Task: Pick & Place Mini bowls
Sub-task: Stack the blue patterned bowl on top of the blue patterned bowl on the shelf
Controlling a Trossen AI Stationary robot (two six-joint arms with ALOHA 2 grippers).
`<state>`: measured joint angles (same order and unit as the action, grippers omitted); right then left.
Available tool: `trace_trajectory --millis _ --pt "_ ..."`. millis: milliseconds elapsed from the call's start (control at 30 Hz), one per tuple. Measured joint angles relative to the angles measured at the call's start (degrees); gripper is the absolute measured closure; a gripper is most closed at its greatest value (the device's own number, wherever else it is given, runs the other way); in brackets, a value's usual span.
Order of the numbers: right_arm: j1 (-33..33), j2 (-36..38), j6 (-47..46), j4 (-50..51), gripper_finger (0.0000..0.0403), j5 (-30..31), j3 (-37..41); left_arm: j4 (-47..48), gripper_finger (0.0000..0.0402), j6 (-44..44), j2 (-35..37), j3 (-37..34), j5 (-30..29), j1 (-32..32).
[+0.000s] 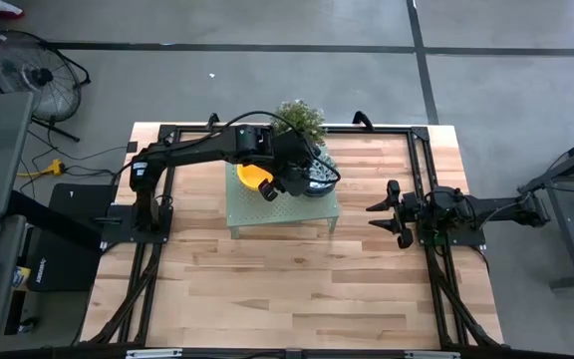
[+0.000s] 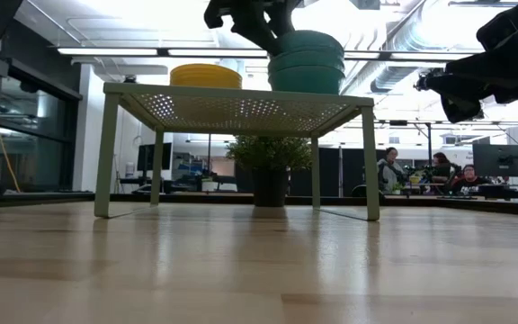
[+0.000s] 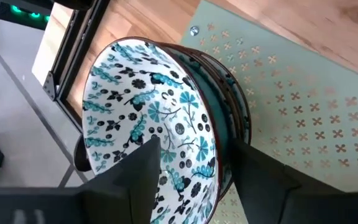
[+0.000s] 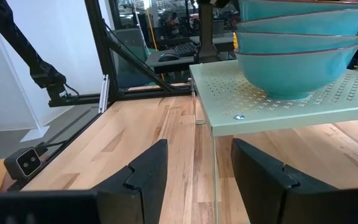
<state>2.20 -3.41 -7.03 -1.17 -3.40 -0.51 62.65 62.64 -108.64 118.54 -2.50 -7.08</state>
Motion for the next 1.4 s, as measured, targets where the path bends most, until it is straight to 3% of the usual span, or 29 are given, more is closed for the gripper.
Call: trace_trajectory --millis 167,633,1033,1233,1400 --pt "0.00 0.01 -0.01 0.00 0.0238 0.00 0.00 0.13 0.0211 -0.05 0.00 0.00 -0.30 0.37" --pt "0.00 0.00 -0.02 0.00 0.0238 -0.02 0.00 0.45 0.0211 0.30 0.59 0.23 -10.39 2.31" --pt "0.00 0.01 -0.44 0.00 0.0238 0.00 0.00 4.50 0.0211 -3.83 0.59 6.85 -9.64 2.80" --pt "0.00 0.01 -0.95 0.00 0.0238 0.00 0.00 1.24 0.0211 -16.71 0.56 7.56 -8.07 2.68" --pt "0.00 -0.01 -1.09 0.00 0.0238 0.00 0.00 -6.48 0.0211 -19.45 0.60 5.20 -2.30 2.64"
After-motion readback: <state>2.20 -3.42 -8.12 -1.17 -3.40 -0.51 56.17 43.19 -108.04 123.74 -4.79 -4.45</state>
